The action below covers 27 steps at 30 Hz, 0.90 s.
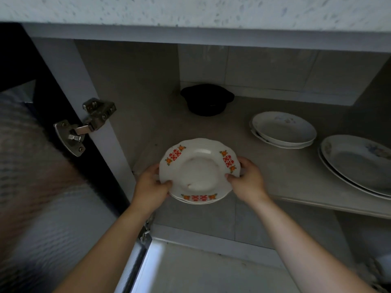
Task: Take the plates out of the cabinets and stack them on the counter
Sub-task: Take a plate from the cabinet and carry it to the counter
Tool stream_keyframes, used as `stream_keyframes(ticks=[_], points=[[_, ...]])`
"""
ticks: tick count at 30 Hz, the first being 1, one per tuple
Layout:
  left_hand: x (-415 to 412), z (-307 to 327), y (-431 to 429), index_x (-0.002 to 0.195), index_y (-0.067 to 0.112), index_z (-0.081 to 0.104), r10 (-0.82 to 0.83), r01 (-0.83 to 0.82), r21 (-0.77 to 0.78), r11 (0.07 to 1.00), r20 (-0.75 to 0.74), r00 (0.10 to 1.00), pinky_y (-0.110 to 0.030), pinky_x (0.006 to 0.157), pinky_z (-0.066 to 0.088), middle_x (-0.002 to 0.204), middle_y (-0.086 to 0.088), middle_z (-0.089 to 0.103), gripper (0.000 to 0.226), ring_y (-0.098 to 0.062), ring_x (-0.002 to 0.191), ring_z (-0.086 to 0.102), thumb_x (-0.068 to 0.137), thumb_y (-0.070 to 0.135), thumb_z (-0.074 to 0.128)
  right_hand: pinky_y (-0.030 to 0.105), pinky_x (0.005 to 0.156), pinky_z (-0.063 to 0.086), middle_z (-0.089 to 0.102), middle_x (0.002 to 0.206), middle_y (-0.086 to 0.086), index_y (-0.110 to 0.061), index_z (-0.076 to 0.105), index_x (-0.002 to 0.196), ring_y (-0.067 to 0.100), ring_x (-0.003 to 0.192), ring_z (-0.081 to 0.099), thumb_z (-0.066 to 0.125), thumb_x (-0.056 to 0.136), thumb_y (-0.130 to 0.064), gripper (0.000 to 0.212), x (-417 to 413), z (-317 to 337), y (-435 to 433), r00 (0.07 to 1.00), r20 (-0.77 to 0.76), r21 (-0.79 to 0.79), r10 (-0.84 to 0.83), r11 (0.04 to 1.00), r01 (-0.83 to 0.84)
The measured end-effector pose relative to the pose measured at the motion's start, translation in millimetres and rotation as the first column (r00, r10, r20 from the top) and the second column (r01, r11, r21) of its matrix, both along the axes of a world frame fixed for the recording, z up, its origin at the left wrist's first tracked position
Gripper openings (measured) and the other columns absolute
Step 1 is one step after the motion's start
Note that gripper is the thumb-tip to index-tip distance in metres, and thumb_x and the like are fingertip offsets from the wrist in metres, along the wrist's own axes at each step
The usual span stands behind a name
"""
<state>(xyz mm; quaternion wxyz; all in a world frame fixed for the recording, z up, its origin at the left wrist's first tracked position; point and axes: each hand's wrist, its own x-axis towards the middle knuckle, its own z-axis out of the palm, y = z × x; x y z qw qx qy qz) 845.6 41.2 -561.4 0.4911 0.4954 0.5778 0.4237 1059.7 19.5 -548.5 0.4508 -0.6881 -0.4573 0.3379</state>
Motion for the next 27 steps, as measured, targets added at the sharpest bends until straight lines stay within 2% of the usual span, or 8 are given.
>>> stream_keyframes(ticks=[3,6,10,15,18,21,24,27], points=[[1.1,0.3,-11.9,0.119,0.012,0.056,0.002,-0.002,0.001,1.0,-0.021,1.0,-0.031,0.064,0.059,0.107,-0.002,0.063,0.046,-0.016,0.088,0.063,0.079,-0.009,0.06,0.024,0.075,0.044,0.059,0.085,-0.01,-0.022,0.057,0.102,0.01,0.082,0.057,0.066,0.077,0.002,0.036,0.8,-2.6,-14.4,0.999,-0.031,0.002,-0.014,1.0,0.015],[4.6,1.5,-25.0,0.109,0.02,0.053,0.016,-0.016,0.01,1.0,-0.015,1.0,-0.023,0.054,0.058,0.096,0.01,0.06,0.044,-0.012,0.079,0.062,0.077,-0.008,0.065,0.026,0.076,0.045,0.057,0.083,-0.018,-0.03,0.053,0.098,0.011,0.086,0.059,0.067,0.078,-0.002,0.037,3.6,-5.9,-25.9,0.999,-0.046,-0.015,-0.03,0.999,0.029],[5.4,1.0,-44.4,0.11,0.021,0.054,0.043,-0.043,0.015,0.999,-0.017,0.999,-0.015,0.049,0.053,0.09,0.009,0.061,0.048,-0.002,0.066,0.062,0.076,-0.01,0.066,0.032,0.084,0.052,0.063,0.105,-0.007,-0.028,0.056,0.11,0.017,0.093,0.063,0.071,0.075,-0.007,0.044,1.7,-12.4,-45.3,0.993,-0.068,-0.04,-0.098,0.995,0.095],[-1.4,3.9,-75.3,0.119,0.021,0.054,0.076,-0.072,0.066,0.995,-0.064,0.995,-0.024,0.06,0.058,0.103,0.004,0.063,0.055,-0.018,0.078,0.066,0.075,-0.01,0.066,0.021,0.071,0.049,0.062,0.102,-0.012,-0.025,0.054,0.118,0.009,0.083,0.065,0.071,0.077,-0.002,0.049,-4.3,-12.2,-78.8,0.982,-0.147,-0.012,-0.123,0.992,0.122],[-8.0,6.4,-93.2,0.119,0.026,0.053,0.082,-0.077,0.069,0.995,-0.06,0.995,-0.032,0.075,0.056,0.119,0.001,0.057,0.056,-0.021,0.091,0.065,0.076,-0.009,0.065,0.028,0.074,0.054,0.064,0.108,-0.004,-0.032,0.054,0.109,0.014,0.088,0.067,0.071,0.076,-0.001,0.048,-11.0,-16.9,-95.6,0.98,-0.158,-0.012,-0.119,0.993,0.118],[-13.0,4.0,-110.7,0.121,0.027,0.051,0.068,-0.063,0.048,0.997,-0.094,0.993,-0.033,0.08,0.052,0.124,-0.001,0.053,0.057,-0.016,0.094,0.061,0.077,-0.006,0.066,0.031,0.075,0.055,0.065,0.107,-0.002,-0.035,0.052,0.106,0.013,0.085,0.067,0.071,0.075,-0.001,0.05,-15.5,-24.7,-111.8,0.986,-0.127,-0.028,-0.108,0.994,0.105],[-15.5,-0.8,-126.0,0.118,0.029,0.051,0.063,-0.059,0.036,0.998,-0.136,0.989,-0.018,0.073,0.048,0.12,0.002,0.053,0.054,-0.008,0.092,0.057,0.077,-0.003,0.067,0.025,0.068,0.052,0.065,0.107,0.0,-0.04,0.051,0.102,0.009,0.083,0.067,0.07,0.075,-0.001,0.052,-16.3,-31.7,-125.0,0.99,-0.106,-0.05,-0.094,0.995,0.089],[-17.7,-1.6,-135.8,0.127,0.02,0.051,0.096,-0.098,-0.005,0.995,-0.157,0.983,-0.005,0.058,0.046,0.117,0.004,0.052,0.057,-0.001,0.086,0.056,0.078,-0.003,0.067,0.024,0.068,0.053,0.061,0.114,0.002,-0.041,0.051,0.103,0.006,0.082,0.066,0.071,0.075,-0.003,0.051,-18.9,-32.8,-131.6,0.994,-0.075,-0.075,-0.074,0.995,0.068]])
